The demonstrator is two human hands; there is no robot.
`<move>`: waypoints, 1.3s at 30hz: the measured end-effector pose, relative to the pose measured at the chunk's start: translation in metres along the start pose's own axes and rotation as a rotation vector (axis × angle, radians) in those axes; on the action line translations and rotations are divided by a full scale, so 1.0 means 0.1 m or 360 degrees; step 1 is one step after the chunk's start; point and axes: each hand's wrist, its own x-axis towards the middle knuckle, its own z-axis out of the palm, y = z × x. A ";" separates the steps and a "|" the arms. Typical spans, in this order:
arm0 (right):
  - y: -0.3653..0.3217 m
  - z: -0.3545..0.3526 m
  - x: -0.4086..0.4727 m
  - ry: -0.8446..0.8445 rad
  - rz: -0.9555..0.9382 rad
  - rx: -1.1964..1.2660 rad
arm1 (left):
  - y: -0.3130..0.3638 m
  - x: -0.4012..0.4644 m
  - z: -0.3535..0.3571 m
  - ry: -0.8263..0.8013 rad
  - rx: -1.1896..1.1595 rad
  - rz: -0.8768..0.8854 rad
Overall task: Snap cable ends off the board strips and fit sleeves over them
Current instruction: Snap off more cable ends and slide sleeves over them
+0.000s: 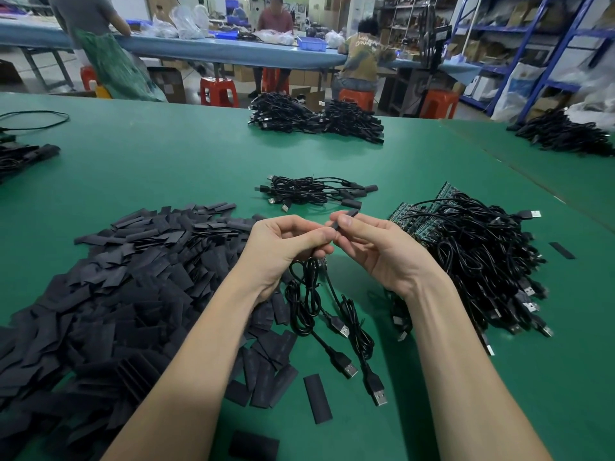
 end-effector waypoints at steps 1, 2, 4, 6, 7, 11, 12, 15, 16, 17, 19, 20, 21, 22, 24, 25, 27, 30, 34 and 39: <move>0.00 0.01 0.00 0.0003 0.0004 -0.0001 | 0.00 0.00 0.00 0.0013 -0.0006 -0.0004; 0.00 0.01 0.00 0.0014 0.0006 -0.0003 | -0.01 0.00 0.01 0.0028 -0.0017 -0.0008; 0.01 0.04 0.01 0.0067 -0.0006 0.0010 | -0.01 0.01 0.02 0.0053 -0.0054 -0.0019; 0.03 0.05 0.03 0.0156 -0.0076 0.0017 | -0.01 0.00 0.02 0.0053 -0.0092 -0.0033; 0.04 0.06 0.04 0.0213 -0.0143 -0.0014 | -0.02 0.00 0.03 0.0050 -0.0107 -0.0038; 0.09 0.12 0.06 0.0335 -0.0419 -0.0084 | -0.02 0.00 0.06 0.0101 -0.0120 -0.0054; 0.09 0.13 0.06 0.0341 -0.0449 -0.0067 | -0.03 0.00 0.06 0.0111 -0.0121 -0.0056; 0.11 0.16 0.07 0.0363 -0.0477 -0.0038 | -0.03 0.00 0.07 0.0125 -0.0130 -0.0063; 0.11 0.16 0.07 0.0370 -0.0475 -0.0027 | -0.03 0.00 0.07 0.0128 -0.0128 -0.0064; 0.11 0.16 0.07 0.0377 -0.0471 -0.0016 | -0.03 0.00 0.07 0.0130 -0.0126 -0.0065; 0.11 0.16 0.07 0.0396 -0.0468 -0.0009 | -0.04 0.00 0.07 0.0127 -0.0113 -0.0063; 0.11 0.16 0.07 0.0406 -0.0471 -0.0015 | -0.05 0.01 0.07 0.0127 -0.0106 -0.0059; 0.11 0.17 0.07 0.0415 -0.0477 -0.0017 | -0.05 0.01 0.06 0.0128 -0.0101 -0.0054; 0.11 0.17 0.08 0.0423 -0.0485 -0.0017 | -0.06 0.02 0.06 0.0129 -0.0097 -0.0049; 0.11 0.17 0.08 0.0433 -0.0500 -0.0022 | -0.07 0.03 0.04 0.0134 -0.0085 -0.0040; 0.11 0.17 0.09 0.0438 -0.0507 -0.0028 | -0.07 0.03 0.04 0.0138 -0.0078 -0.0036; 0.13 0.17 0.10 0.0451 -0.0525 -0.0044 | -0.08 0.04 0.03 0.0153 -0.0072 -0.0027; 0.17 0.17 0.12 0.0486 -0.0576 -0.0096 | -0.10 0.04 0.02 0.0179 -0.0093 -0.0010; 0.19 0.16 0.14 0.0532 -0.0594 -0.0129 | -0.10 0.04 0.03 0.0194 -0.0072 0.0002; 0.16 0.19 0.15 0.0621 -0.0605 0.0004 | -0.08 0.09 0.05 0.0168 0.0091 -0.0015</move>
